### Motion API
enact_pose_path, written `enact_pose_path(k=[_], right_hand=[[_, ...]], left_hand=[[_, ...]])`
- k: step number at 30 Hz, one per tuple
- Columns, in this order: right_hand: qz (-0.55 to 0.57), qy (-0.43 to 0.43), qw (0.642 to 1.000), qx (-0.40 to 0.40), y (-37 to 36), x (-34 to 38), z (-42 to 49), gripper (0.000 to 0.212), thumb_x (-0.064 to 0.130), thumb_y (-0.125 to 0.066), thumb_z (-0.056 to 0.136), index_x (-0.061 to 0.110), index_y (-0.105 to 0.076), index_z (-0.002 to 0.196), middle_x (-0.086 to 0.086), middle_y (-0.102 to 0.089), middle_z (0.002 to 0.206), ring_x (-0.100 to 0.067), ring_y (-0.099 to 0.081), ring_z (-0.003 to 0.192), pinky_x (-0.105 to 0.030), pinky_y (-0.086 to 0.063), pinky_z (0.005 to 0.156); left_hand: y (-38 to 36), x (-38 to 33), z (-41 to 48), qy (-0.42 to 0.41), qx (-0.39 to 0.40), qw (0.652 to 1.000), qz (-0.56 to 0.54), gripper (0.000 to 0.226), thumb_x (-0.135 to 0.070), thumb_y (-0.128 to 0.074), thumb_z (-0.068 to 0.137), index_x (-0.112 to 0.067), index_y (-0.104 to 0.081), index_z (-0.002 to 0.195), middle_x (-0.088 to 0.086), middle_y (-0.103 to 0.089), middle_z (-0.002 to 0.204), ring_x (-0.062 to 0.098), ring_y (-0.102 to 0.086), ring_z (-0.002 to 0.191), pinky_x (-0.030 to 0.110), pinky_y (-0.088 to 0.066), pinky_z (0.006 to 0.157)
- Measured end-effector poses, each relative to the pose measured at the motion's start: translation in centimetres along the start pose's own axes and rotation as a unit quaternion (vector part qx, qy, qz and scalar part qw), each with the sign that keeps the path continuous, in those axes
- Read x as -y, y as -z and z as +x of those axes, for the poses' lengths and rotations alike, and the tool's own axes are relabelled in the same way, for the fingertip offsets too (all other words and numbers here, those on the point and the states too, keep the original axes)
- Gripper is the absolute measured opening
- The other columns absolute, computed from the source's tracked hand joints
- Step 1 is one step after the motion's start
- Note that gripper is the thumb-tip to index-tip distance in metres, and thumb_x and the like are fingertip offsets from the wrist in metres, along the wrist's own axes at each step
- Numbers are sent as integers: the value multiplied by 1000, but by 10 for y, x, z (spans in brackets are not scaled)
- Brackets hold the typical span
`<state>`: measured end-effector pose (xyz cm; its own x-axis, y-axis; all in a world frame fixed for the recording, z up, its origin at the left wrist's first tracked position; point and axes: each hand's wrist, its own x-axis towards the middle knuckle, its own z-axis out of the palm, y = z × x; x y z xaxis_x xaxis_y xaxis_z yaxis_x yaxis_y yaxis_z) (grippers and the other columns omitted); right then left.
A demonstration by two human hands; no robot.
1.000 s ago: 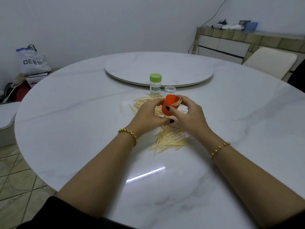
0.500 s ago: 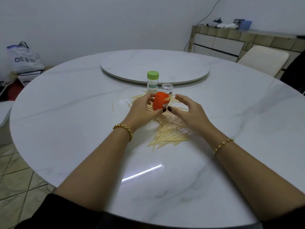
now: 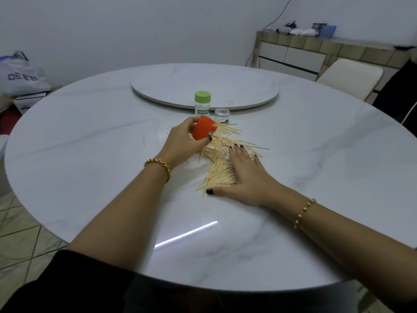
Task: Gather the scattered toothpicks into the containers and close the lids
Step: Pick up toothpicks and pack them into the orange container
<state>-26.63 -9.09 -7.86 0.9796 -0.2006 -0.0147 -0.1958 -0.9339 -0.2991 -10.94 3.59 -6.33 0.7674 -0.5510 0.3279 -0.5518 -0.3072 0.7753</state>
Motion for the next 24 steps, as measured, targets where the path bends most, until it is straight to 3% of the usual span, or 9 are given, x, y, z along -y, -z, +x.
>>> enact_pose_path(k=[5,14,22,24], right_hand=[[-22,-29,999,-34,-6,-2,31,118,86,-38,69,12,4,151,-6,5,160,-18,9,147,-48,4,118],[-44,-66,995,-61,-1,-10,78,106,80,-37,78,9,-7,151,-7,-6,160,-20,0,147,-50,1,118],[-17,-3,996,-91,-13,7,77,85,65,-36,89,7,-18,148,-9,-18,157,-21,-9,146,-50,-4,118],[-32,25,996,-80,-18,16,71,90,70,-32,87,8,-16,149,-8,-15,158,-21,-6,147,-50,-3,118]], left_hand=[[4,0,2,13,-10,1000,8,55,-25,-75,78,-18,-50,127,-5,-57,113,10,-53,99,6,-36,68],[16,5,4,39,-14,999,17,56,-25,-76,78,-17,-46,125,-5,-51,112,11,-49,100,7,-35,63],[38,17,-2,49,-24,998,34,59,-26,-76,79,-16,-44,128,-4,-52,115,12,-49,103,8,-35,63],[46,23,-6,51,-27,997,43,58,-25,-75,79,-15,-44,128,-3,-53,115,13,-50,102,8,-35,64]])
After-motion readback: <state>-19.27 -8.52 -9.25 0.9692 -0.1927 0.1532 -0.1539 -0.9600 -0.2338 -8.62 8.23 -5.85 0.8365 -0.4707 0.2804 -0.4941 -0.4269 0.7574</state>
